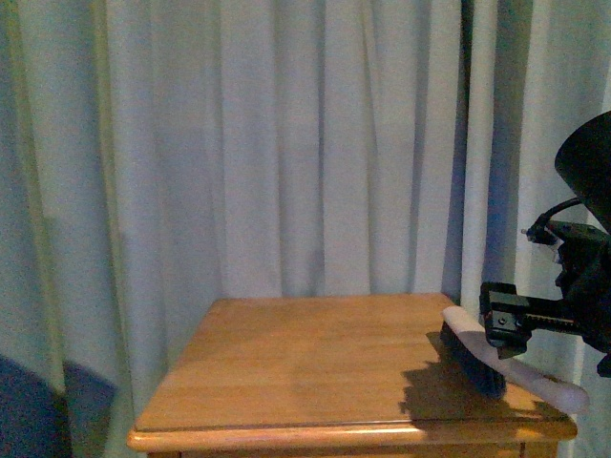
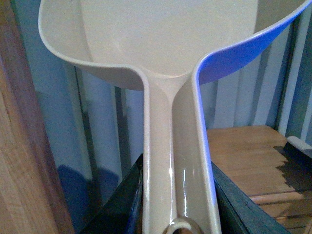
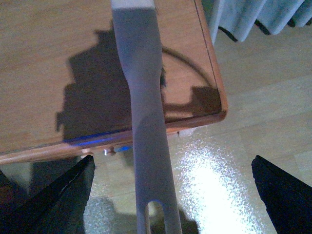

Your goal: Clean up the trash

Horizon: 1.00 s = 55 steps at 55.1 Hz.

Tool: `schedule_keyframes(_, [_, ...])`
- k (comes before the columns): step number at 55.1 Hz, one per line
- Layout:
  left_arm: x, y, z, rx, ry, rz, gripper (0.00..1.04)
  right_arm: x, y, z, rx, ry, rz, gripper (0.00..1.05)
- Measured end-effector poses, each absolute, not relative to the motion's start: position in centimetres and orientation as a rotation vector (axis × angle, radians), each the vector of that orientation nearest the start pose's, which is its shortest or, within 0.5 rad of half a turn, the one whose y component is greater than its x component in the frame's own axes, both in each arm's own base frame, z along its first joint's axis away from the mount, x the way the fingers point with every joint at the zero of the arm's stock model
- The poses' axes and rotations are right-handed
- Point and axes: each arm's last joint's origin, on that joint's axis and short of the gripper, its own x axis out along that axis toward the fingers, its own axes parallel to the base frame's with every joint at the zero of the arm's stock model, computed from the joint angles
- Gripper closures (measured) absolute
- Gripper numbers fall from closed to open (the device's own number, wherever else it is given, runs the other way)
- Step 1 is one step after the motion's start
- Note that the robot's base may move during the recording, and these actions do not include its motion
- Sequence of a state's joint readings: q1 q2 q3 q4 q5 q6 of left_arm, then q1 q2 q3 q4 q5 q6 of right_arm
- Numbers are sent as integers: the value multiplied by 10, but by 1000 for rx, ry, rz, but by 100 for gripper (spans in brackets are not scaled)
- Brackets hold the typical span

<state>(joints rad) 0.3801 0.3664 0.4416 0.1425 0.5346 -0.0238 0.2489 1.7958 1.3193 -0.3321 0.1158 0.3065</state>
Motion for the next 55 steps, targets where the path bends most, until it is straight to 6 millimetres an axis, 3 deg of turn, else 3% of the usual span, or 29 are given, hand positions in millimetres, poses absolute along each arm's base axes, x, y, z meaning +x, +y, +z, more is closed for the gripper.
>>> schedule_keyframes(16, [102, 25, 296, 72, -194, -156, 77, 390, 96, 209, 144, 834, -12, 7])
schedule_keyframes(30, [102, 25, 296, 72, -194, -156, 77, 403, 101, 202, 148, 836, -8, 8])
schedule_keyframes(35, [102, 25, 296, 72, -194, -156, 77, 405, 103, 198, 147, 846, -2, 25])
schedule_keyframes(55, [102, 25, 296, 72, -194, -156, 77, 405, 105, 197, 144, 848, 12, 76])
